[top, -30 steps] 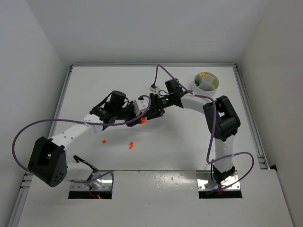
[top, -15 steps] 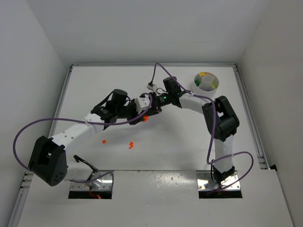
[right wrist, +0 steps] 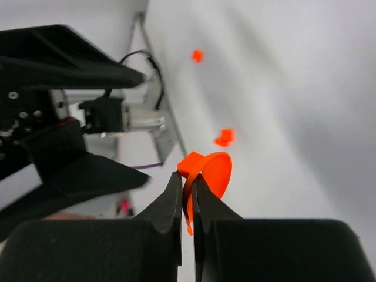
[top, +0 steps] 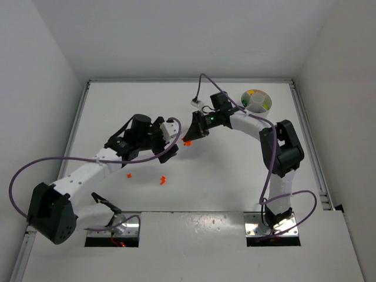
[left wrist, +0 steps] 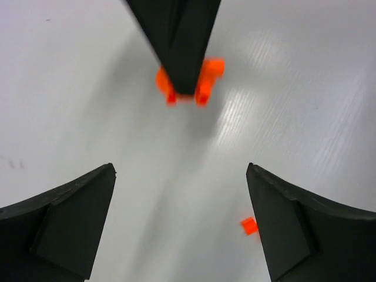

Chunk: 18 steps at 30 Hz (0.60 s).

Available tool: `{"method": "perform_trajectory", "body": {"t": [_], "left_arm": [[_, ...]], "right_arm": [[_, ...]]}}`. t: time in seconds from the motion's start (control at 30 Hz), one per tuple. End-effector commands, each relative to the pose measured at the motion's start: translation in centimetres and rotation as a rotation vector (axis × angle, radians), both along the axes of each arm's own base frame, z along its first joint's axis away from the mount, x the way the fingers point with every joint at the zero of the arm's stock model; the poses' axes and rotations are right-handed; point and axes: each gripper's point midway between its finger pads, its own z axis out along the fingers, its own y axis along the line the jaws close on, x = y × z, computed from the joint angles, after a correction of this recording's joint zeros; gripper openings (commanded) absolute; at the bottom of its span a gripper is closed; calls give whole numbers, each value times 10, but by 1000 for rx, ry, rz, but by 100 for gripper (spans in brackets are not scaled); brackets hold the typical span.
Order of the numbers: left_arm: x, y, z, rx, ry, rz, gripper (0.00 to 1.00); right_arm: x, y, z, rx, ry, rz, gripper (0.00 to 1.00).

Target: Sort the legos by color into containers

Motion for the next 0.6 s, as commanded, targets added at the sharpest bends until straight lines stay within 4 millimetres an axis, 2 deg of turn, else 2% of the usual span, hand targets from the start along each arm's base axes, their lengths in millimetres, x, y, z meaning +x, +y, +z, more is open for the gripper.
{"method": "perform_trajectory", "body": {"t": [0.0, 0.03, 0.07, 0.1, 0.13, 0.17, 0.2, 0.3, 0.37, 0.43, 0.47, 0.5, 0.57], "left_arm": [[6, 24, 27, -14, -91, 98, 100], [7, 27, 31, -13, -106, 111, 100], [9, 32, 33, -19, -107, 141, 100], [10, 33, 33, -22, -100, 160, 100], [13, 37, 33, -21, -97, 183, 100], [12, 39, 31, -12, -92, 190, 100], [12, 39, 34, -19, -88, 195, 100], [14, 35, 32, -23, -68, 193, 100], [15, 35, 27, -21, -52, 197, 100], [19, 38, 29, -23, -49, 221, 100], [21, 37, 30, -23, -49, 221, 100], [21, 37, 30, -23, -49, 221, 100], [24, 37, 31, -23, -46, 235, 100]], "right_arm": [[44, -41, 29, -109, -261, -92, 0], [55, -54, 25, -157, -281, -142, 0], [74, -74, 33, -173, -301, -208, 0], [90, -86, 41, -185, -330, -254, 0], [111, -111, 43, -223, -353, -336, 0], [124, -124, 49, -238, -374, -380, 0], [146, -140, 64, -263, -424, -458, 0], [187, -186, 81, -314, -468, -609, 0], [209, -212, 94, -338, -507, -685, 0], [223, -233, 90, -374, -501, -746, 0], [230, -241, 95, -373, -495, -782, 0], [235, -258, 94, -376, -479, -820, 0], [244, -272, 91, -370, -450, -865, 0]]}}
